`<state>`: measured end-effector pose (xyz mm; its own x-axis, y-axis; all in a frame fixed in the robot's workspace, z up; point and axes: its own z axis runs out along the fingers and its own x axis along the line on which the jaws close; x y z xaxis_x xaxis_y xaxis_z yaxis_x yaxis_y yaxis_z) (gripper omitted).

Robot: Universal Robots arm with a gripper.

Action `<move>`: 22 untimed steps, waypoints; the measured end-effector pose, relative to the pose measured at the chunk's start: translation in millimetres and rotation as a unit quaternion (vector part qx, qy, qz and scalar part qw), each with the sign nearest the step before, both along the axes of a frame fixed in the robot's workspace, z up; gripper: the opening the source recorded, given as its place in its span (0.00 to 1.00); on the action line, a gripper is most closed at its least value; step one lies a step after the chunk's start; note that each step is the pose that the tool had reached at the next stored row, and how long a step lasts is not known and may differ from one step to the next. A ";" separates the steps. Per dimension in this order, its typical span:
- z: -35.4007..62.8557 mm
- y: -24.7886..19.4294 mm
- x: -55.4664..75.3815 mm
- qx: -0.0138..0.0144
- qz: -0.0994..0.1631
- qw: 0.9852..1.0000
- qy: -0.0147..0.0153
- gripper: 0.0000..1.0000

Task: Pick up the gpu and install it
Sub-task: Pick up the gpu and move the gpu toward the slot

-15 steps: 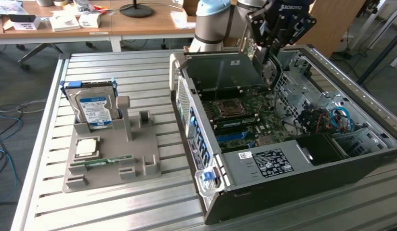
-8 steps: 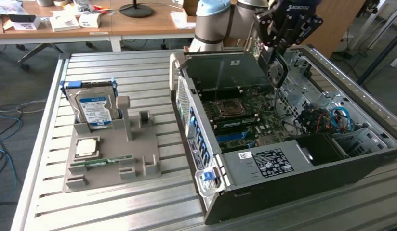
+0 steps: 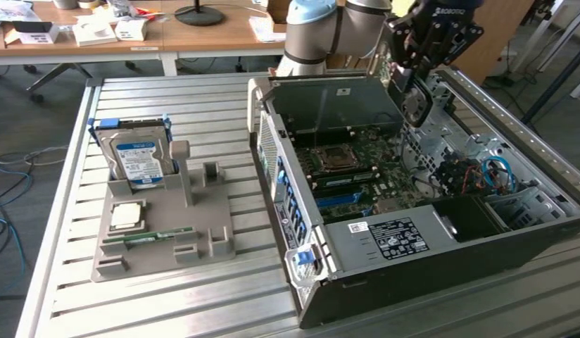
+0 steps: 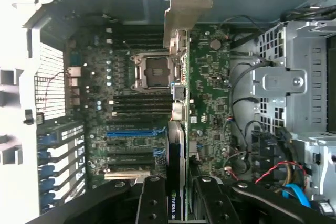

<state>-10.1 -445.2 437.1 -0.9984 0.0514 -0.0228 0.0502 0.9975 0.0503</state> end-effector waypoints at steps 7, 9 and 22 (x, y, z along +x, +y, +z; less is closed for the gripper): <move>0.0 0.0 17.0 0.000 0.000 1.000 0.000 0.26; 0.0 0.1 21.4 0.000 0.000 1.000 0.000 0.26; 0.0 0.0 33.4 0.000 0.000 1.000 0.000 0.26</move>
<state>23.3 -445.2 437.1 -0.9984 0.0515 -0.0228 0.0503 0.9975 0.0502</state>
